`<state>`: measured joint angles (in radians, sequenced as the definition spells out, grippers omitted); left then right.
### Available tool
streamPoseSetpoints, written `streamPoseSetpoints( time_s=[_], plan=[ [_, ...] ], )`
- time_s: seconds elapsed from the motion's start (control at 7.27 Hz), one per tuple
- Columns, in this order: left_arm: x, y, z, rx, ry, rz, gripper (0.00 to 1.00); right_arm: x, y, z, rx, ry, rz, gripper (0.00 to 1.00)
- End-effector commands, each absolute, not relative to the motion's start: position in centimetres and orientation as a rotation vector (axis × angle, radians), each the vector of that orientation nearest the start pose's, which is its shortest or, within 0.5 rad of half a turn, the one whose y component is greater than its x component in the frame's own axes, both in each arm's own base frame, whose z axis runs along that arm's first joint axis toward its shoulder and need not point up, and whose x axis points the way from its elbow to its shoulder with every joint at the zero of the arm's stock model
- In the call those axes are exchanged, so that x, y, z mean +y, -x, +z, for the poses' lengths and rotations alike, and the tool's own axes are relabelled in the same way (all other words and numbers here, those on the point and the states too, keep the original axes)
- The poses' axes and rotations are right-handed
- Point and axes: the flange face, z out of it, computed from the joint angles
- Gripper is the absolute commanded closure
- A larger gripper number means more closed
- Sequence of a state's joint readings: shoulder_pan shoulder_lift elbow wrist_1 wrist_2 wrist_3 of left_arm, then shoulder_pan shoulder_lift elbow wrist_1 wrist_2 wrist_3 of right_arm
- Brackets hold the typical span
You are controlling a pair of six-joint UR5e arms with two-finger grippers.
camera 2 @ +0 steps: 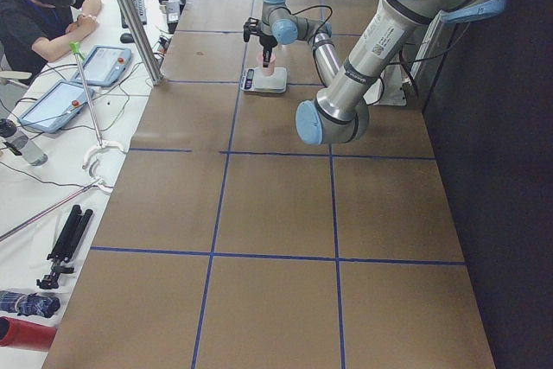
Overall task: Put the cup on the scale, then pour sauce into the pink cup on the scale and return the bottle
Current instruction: 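Carry the pink cup with the left gripper onto the scale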
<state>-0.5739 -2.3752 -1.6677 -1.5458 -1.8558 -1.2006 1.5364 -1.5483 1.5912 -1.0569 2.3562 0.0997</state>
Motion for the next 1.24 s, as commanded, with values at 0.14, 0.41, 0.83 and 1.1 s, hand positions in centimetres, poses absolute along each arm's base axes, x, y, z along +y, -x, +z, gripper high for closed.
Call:
streamPoseSetpoints(
  time_s=[0.14, 0.41, 0.83, 1.1],
  plan=[
    [-46.8, -53.6, 13.9, 0.922, -0.172, -0.055, 0.83, -52.5, -4.5, 57.8, -0.797, -0.475, -0.157, 0.00],
    [-47.1, -54.0, 13.8, 0.918, -0.170, -0.055, 0.75, -52.5, -4.5, 57.8, -0.797, -0.474, -0.157, 0.00],
    [-46.9, -53.5, 13.6, 0.922, -0.181, -0.048, 0.24, -52.5, -4.4, 57.8, -0.798, -0.474, -0.159, 0.00],
    [-46.7, -50.6, 12.5, 0.936, -0.222, -0.023, 0.00, -52.5, -4.4, 57.7, -0.798, -0.475, -0.158, 0.00]
  ],
)
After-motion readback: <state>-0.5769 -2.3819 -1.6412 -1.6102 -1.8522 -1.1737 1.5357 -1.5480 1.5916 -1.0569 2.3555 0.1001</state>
